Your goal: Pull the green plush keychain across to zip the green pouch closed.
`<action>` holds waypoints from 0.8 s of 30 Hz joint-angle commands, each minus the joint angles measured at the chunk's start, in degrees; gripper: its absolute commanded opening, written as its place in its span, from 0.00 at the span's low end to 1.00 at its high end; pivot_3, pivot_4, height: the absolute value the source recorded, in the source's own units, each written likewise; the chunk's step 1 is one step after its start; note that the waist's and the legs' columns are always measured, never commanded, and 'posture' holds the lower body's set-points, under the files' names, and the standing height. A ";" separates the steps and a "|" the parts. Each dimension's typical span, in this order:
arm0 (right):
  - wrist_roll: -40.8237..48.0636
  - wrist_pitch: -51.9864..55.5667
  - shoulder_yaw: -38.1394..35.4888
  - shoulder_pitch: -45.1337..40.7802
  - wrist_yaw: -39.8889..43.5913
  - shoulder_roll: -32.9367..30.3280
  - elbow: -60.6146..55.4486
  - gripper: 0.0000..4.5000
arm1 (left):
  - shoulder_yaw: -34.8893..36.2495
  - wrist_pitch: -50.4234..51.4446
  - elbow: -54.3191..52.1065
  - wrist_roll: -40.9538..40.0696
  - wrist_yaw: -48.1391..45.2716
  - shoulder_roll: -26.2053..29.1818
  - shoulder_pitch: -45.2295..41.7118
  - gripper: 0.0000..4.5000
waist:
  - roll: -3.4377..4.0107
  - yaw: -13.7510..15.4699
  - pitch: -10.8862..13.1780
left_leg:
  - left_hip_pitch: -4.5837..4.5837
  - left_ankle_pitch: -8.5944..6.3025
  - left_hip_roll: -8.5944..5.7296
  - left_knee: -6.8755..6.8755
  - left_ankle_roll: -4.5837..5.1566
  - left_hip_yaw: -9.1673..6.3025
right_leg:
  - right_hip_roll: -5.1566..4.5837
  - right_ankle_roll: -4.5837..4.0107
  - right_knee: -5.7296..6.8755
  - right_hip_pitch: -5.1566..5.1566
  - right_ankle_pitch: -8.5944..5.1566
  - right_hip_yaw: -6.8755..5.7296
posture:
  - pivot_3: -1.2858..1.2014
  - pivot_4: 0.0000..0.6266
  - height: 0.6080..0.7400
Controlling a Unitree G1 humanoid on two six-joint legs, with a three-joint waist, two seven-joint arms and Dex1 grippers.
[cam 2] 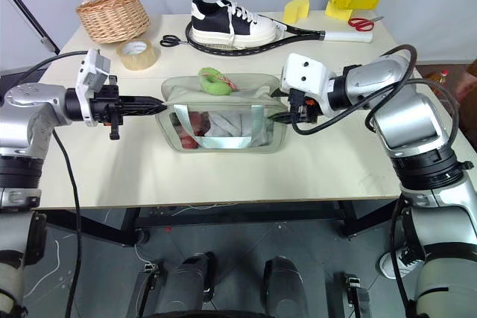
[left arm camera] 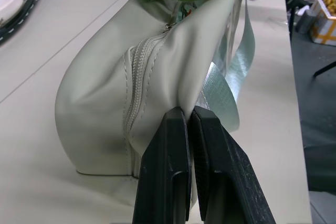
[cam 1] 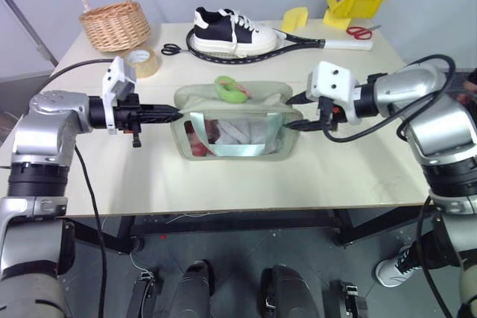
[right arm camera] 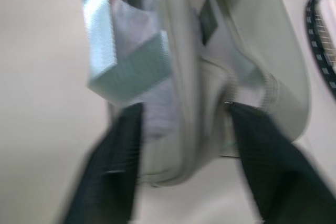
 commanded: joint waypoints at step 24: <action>-1.26 12.99 7.53 -20.17 -10.17 16.56 10.25 0.02 | -0.34 2.11 -4.07 -0.95 2.26 -0.10 1.75 0.00 | 0.02 0.03 -0.02 | -0.04 0.00 0.07 0.09 0.00 0.00 | 0.09 -0.07 0.03 -0.03 0.10 0.04 | 0.52 0.24 1.00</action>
